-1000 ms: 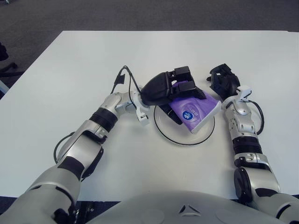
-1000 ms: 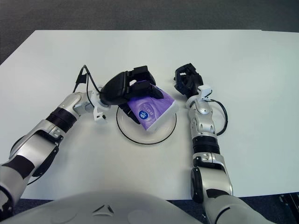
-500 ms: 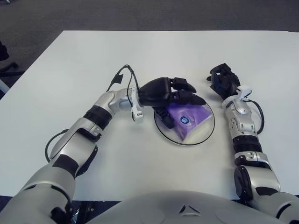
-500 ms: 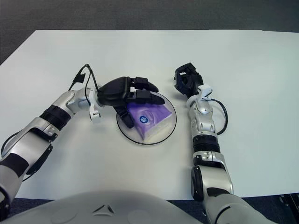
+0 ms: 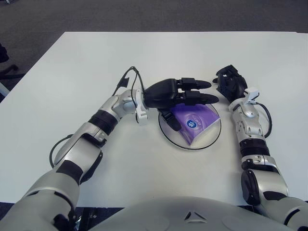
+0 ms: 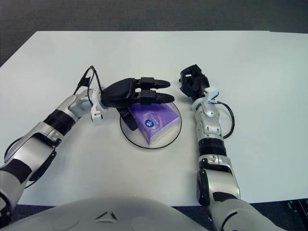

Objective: Put the tissue paper into the plate.

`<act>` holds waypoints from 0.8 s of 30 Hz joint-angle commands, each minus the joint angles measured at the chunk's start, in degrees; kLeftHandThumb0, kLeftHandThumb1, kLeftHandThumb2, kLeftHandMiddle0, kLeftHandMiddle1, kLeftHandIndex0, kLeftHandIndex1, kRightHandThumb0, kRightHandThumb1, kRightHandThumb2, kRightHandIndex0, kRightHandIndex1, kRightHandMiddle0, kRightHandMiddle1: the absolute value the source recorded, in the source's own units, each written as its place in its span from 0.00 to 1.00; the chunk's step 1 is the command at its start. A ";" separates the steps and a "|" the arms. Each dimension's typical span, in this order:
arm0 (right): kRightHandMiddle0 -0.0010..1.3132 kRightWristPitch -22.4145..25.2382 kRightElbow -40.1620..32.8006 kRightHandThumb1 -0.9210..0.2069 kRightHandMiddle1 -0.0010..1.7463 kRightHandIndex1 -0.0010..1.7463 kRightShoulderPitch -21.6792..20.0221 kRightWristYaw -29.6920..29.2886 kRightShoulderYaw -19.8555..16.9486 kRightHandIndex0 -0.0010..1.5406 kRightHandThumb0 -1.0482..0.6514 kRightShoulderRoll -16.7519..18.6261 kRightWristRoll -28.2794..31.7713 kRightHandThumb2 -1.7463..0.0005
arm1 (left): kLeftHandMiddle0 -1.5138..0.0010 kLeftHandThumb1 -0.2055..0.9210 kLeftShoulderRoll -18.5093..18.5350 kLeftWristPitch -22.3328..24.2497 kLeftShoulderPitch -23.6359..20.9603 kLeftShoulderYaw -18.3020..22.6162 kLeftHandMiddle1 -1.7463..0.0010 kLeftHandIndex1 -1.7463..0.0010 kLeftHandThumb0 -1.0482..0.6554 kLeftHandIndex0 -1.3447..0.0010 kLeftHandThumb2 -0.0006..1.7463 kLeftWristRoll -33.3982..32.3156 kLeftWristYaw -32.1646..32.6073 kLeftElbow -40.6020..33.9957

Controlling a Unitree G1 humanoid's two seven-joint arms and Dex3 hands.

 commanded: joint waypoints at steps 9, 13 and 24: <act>0.26 1.83 3.79 0.20 1.00 1.00 3.46 -0.41 0.74 0.45 0.39 0.57 -1.46 0.54 | 0.94 1.00 -0.81 0.67 2.01 1.19 1.00 1.00 0.01 0.87 0.42 -6.80 -5.17 0.29; 0.27 2.59 2.79 0.23 1.00 1.00 4.00 0.28 1.06 0.44 0.39 -0.19 -1.79 0.51 | 0.96 1.00 -1.65 0.68 2.97 1.41 1.00 0.99 0.01 0.89 0.43 -11.68 -6.92 1.40; 0.29 4.66 2.17 0.25 1.00 1.00 3.75 -0.72 1.88 0.43 0.39 -0.64 -2.34 0.49 | 0.93 1.00 -0.44 2.83 7.87 9.18 0.99 0.99 0.00 0.89 0.42 -18.98 -8.14 -0.43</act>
